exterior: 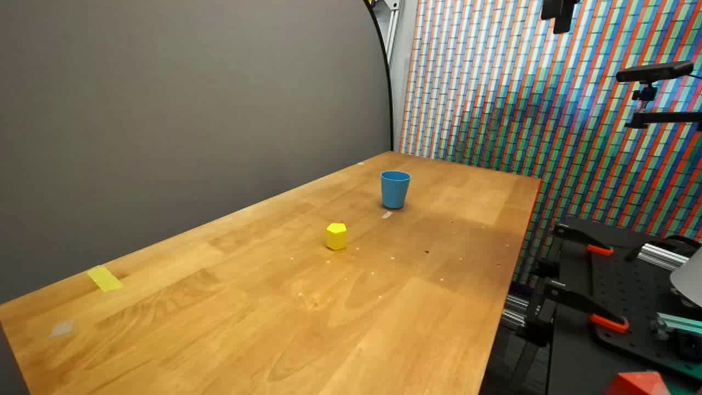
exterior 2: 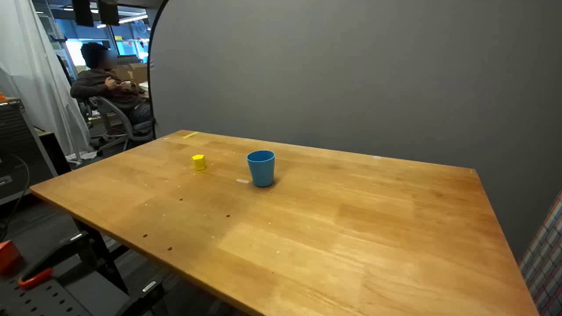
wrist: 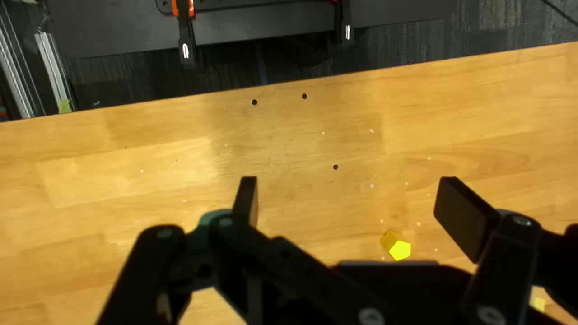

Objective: Put the cube in the cup

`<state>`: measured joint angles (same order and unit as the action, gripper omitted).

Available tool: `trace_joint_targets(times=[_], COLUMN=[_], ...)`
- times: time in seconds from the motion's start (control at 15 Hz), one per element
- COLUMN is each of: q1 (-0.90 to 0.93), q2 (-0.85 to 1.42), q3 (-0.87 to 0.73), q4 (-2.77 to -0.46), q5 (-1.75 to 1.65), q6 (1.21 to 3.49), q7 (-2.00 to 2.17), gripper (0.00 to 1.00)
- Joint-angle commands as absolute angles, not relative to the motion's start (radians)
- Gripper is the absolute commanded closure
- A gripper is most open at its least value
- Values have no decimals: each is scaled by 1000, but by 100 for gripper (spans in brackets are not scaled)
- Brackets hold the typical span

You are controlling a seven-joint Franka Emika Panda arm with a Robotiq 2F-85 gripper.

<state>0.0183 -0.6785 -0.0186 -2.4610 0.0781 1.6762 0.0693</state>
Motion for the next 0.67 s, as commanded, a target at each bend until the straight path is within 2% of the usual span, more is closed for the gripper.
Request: trace_joint_targets(times=[0.0, 0.27, 0.6], q1=[6, 6, 55], q2=[-678, -681, -404], q3=[-9, -9, 35], q4=[-2453, -2444, -2362], q5=[83, 84, 156], q6=[1673, 1673, 1862], q7=[63, 63, 68], gripper=[0, 0, 0])
